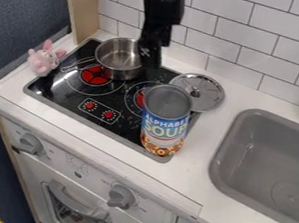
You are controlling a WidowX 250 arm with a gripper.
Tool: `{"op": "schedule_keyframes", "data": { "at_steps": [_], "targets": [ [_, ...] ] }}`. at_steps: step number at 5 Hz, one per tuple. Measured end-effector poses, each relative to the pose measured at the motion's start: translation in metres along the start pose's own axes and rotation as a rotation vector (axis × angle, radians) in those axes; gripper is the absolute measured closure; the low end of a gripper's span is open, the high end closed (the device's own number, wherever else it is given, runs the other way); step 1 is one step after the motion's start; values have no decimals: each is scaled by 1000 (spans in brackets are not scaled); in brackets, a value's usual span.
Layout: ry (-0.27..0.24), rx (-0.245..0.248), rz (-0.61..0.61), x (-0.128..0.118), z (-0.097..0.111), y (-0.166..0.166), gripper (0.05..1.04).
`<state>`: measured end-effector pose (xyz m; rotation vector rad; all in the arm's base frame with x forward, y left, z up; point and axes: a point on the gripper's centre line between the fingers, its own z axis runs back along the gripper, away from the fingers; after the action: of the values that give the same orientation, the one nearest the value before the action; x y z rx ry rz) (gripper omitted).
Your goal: Place the silver lid on the top left side of the burner
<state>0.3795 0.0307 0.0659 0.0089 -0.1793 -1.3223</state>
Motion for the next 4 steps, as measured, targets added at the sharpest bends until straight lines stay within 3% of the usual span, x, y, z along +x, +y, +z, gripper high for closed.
{"op": "schedule_keyframes", "data": {
  "at_steps": [4],
  "targets": [
    [53, -78, -180, 39, -73, 19, 83]
  ]
}}
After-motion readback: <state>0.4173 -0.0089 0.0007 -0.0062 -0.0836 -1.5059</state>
